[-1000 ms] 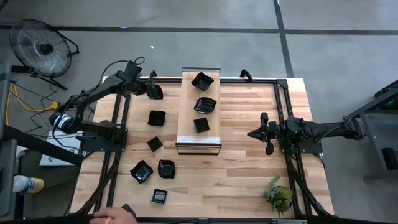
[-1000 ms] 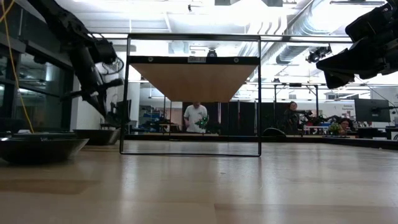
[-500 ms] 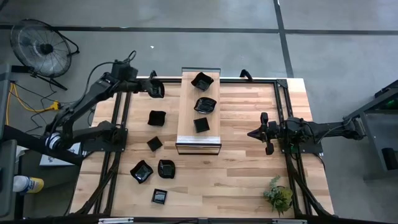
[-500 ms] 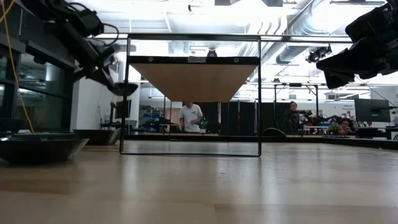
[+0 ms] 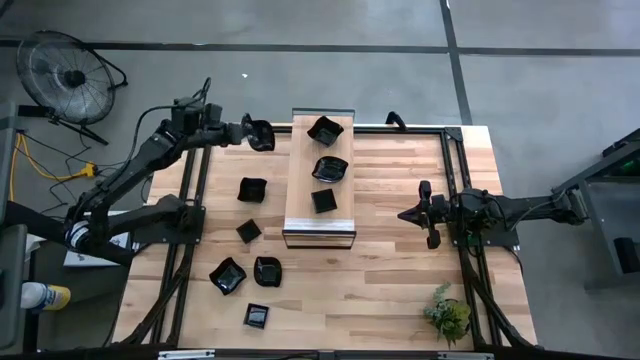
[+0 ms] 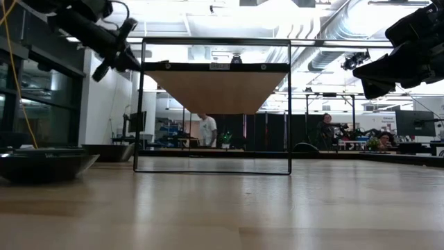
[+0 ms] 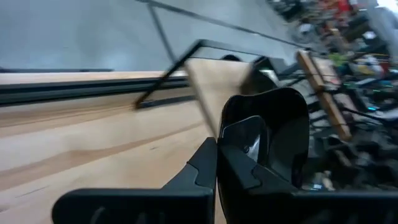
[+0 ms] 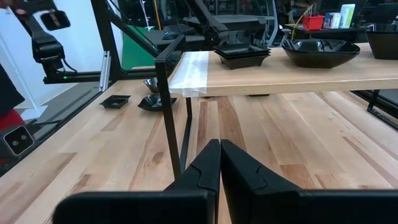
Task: Pick & Place Mini shaped plates
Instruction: Stack the leaf-shaped plate on top of the stacked leaf-shaped plates on the shelf
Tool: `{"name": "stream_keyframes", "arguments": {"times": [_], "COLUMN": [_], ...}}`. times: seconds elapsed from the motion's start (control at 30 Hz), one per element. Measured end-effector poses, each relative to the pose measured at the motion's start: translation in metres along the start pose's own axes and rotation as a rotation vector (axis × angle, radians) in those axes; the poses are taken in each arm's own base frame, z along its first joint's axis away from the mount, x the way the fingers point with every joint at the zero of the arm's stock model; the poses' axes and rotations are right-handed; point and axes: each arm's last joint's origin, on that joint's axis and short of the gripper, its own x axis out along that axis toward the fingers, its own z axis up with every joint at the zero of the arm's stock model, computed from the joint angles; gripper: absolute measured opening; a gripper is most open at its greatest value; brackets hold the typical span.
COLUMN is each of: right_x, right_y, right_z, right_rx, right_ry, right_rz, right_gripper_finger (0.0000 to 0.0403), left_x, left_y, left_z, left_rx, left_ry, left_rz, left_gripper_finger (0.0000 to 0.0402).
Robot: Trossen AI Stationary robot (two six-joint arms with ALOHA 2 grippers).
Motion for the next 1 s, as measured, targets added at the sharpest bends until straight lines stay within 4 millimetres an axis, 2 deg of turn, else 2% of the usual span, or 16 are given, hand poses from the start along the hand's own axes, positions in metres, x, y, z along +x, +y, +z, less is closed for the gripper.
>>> {"name": "stream_keyframes", "arguments": {"times": [0.27,0.43,0.57,0.7,1.0], "right_x": [0.000,0.000,0.000,0.000,0.000], "right_y": [0.000,0.000,0.000,0.000,0.000], "right_z": [0.000,0.000,0.000,0.000,0.000], "right_rx": [0.000,0.000,0.000,0.000,0.000], "right_ry": [0.000,0.000,0.000,0.000,0.000], "right_rz": [0.000,0.000,0.000,0.000,-0.001], "right_gripper_finger": [0.0009,0.0007,0.0005,0.0005,0.0002], "left_x": [0.009,0.013,0.023,0.037,0.077], "left_y": [-0.034,-0.056,-0.072,-0.093,-0.134], "left_z": [-0.015,-0.027,-0.035,-0.030,-0.009], "left_rx": [0.074,0.200,0.282,0.397,0.674], "left_ry": [0.014,0.026,0.078,0.101,0.300], "left_rz": [-0.147,-0.243,-0.275,-0.308,-0.244], "left_gripper_finger": [0.0000,0.0000,0.0000,0.0000,0.0000]}}
